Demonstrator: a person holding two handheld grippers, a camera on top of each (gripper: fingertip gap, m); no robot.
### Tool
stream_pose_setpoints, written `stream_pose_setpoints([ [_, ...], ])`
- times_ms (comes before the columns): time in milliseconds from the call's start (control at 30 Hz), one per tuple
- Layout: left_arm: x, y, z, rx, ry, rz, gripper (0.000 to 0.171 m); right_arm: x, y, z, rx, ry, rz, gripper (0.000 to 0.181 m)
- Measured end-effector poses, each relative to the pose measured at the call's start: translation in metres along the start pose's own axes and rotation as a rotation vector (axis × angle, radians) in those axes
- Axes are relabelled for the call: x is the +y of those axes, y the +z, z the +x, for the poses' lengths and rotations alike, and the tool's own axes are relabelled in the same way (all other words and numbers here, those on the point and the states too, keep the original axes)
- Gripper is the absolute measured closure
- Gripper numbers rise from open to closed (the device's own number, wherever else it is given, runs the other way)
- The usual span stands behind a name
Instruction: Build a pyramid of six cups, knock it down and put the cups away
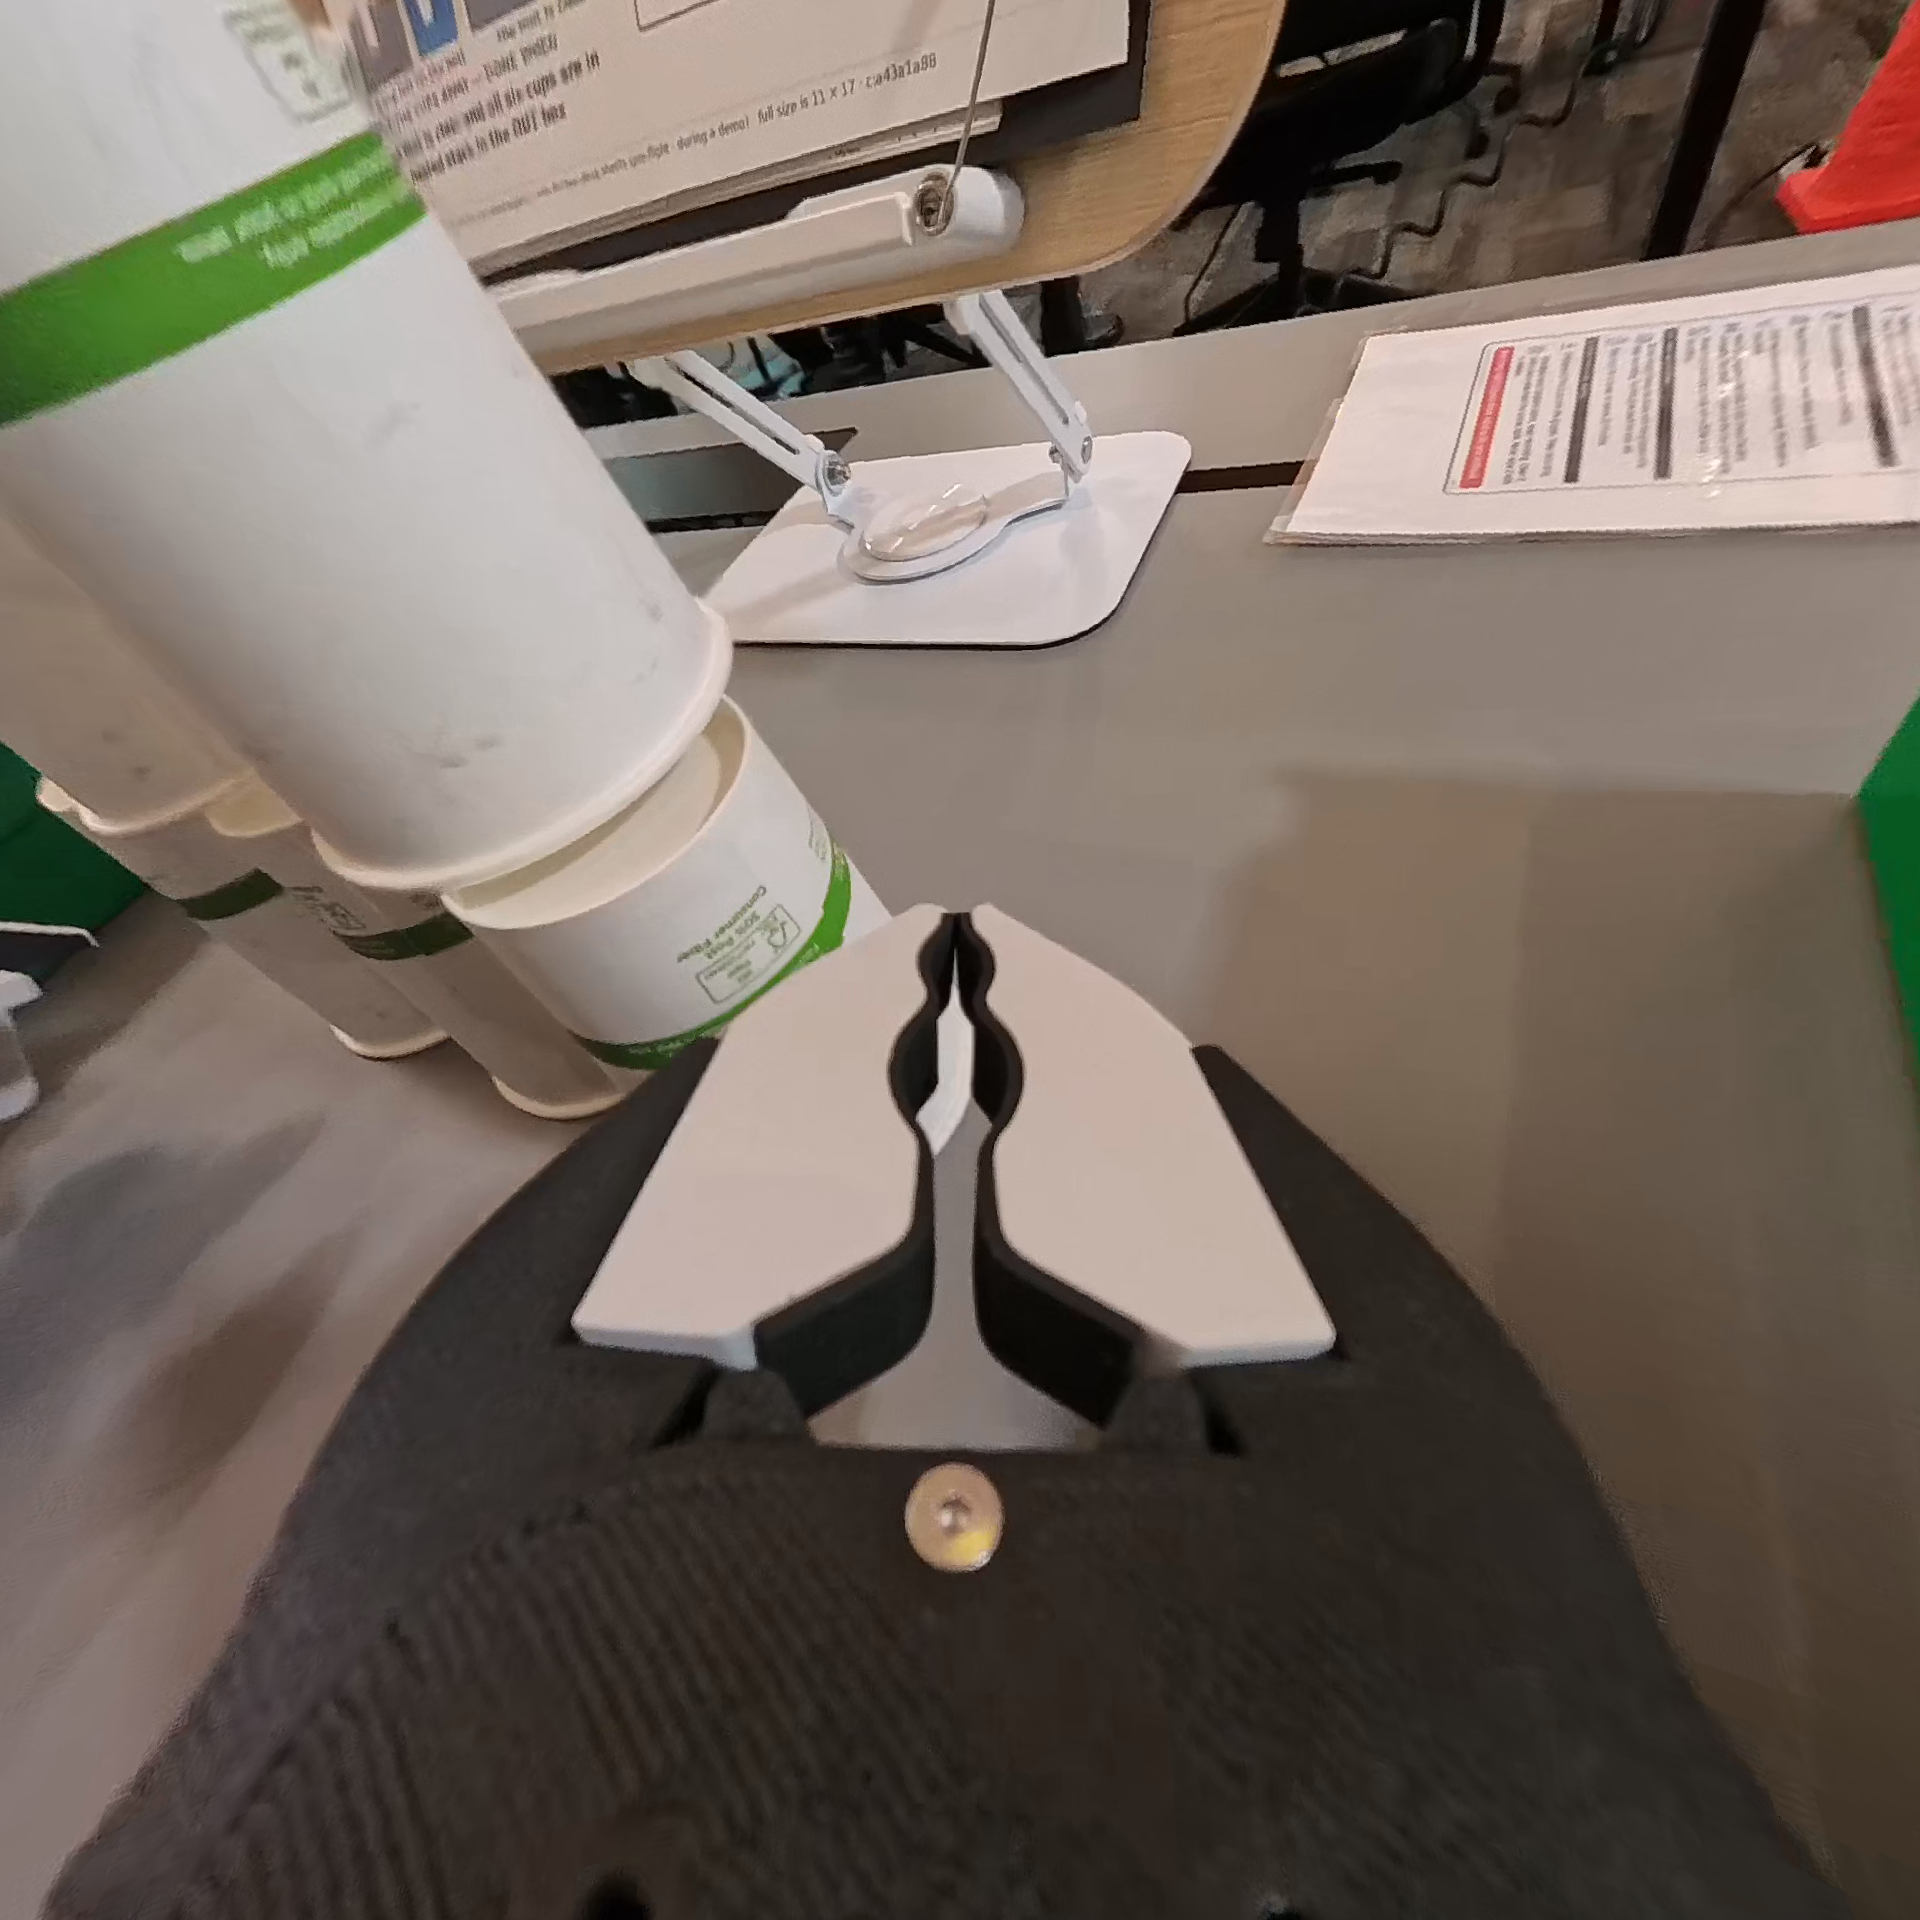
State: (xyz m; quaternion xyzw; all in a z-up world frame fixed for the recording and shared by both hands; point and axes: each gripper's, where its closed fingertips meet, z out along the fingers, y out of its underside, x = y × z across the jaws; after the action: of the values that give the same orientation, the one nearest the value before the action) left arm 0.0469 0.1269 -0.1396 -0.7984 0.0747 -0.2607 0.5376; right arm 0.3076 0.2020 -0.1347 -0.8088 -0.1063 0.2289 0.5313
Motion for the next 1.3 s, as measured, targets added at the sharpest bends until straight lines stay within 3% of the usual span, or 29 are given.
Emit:
stream_pose_setpoints([
  [167, 0.000, 0.000, 0.000, 0.001, -0.001, -0.001, 0.132, -0.003, -0.001, 0.003, -0.026, 0.095, 0.015, 0.181],
  [400, 0.000, 0.000, 0.000, 0.001, -0.002, -0.002, 0.132, 0.003, 0.005, -0.003, -0.074, 0.090, -0.041, 0.181],
  [933, 0.002, 0.001, 0.001, 0.004, 0.001, -0.007, 0.132, -0.002, 0.000, -0.003, -0.090, 0.101, -0.016, 0.181],
  [1300, 0.002, 0.001, 0.002, 0.005, 0.004, -0.008, 0.132, -0.008, -0.010, 0.021, 0.168, -0.184, -0.017, 0.181],
])
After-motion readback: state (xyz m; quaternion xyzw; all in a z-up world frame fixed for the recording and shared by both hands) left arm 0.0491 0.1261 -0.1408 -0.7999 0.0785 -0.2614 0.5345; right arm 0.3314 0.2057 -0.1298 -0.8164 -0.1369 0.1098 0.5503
